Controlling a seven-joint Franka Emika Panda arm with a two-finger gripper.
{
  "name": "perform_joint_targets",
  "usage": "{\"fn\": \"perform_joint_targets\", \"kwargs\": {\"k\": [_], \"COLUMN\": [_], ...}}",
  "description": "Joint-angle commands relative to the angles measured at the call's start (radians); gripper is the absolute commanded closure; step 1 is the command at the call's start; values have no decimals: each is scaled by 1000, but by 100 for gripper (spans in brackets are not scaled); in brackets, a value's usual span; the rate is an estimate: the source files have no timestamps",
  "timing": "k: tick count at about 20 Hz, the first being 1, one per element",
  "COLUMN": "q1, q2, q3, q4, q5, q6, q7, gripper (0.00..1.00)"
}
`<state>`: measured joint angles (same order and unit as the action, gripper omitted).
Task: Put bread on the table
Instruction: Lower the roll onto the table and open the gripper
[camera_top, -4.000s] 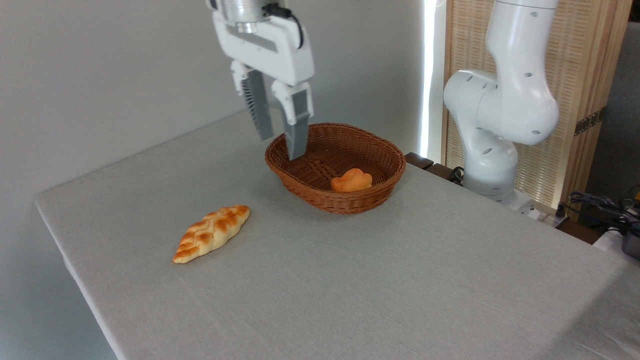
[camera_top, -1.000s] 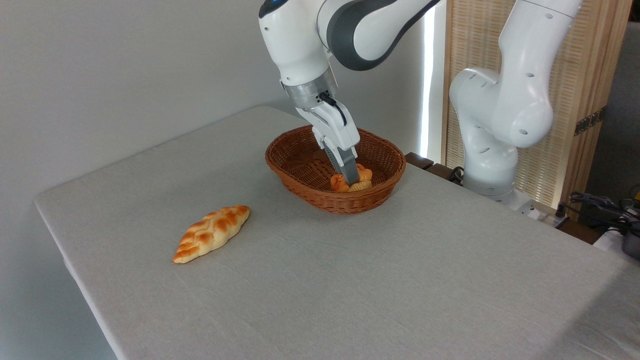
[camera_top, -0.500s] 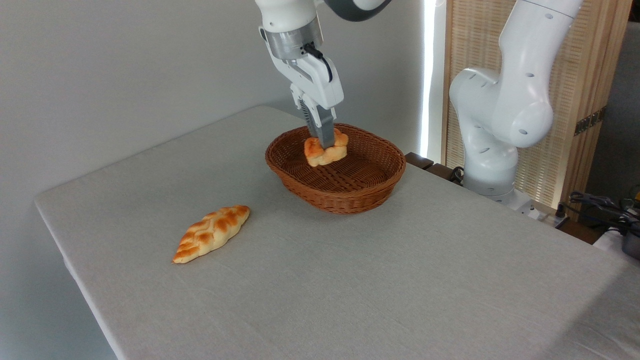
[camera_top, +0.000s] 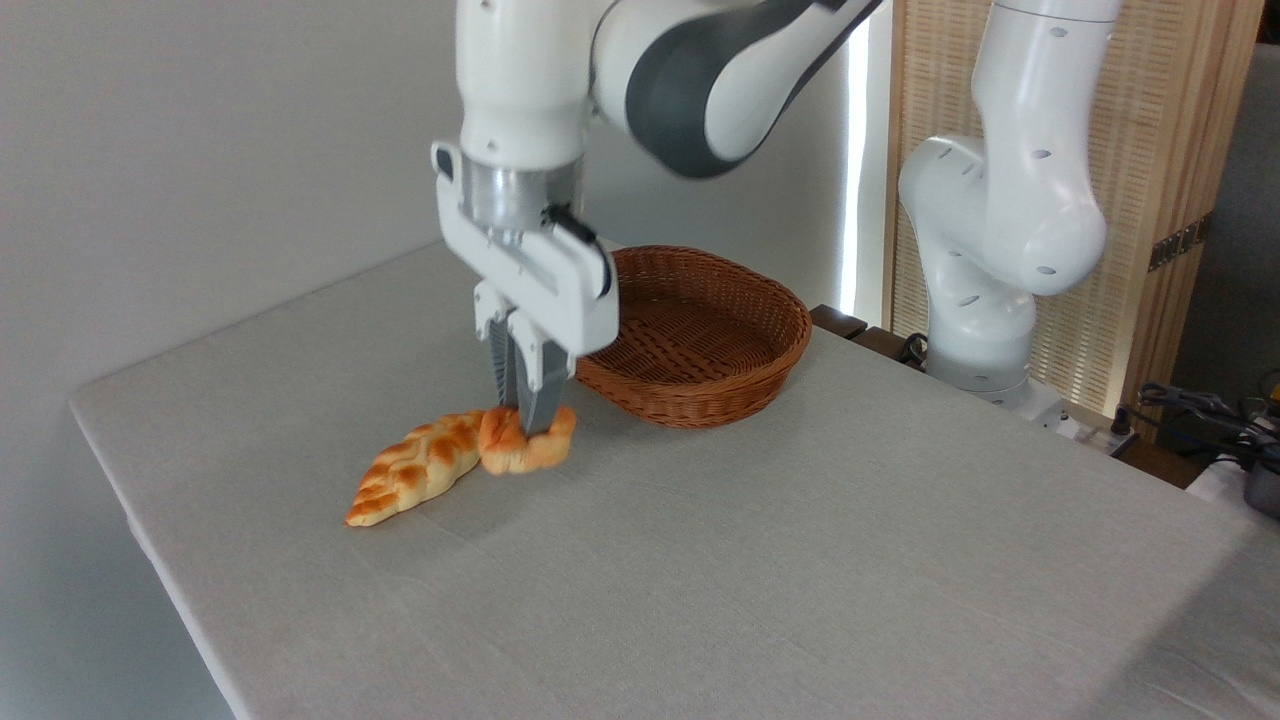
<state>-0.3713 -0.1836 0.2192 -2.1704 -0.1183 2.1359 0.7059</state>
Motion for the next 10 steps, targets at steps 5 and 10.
{"fn": "perform_joint_targets", "kwargs": {"k": [5, 10], "q1": [-9, -8], "q2": [95, 95], "q3": [3, 2], "q4": [29, 34], "q5": [6, 5], "q6": [36, 35], "q7": [0, -6], "gripper": [0, 0]}}
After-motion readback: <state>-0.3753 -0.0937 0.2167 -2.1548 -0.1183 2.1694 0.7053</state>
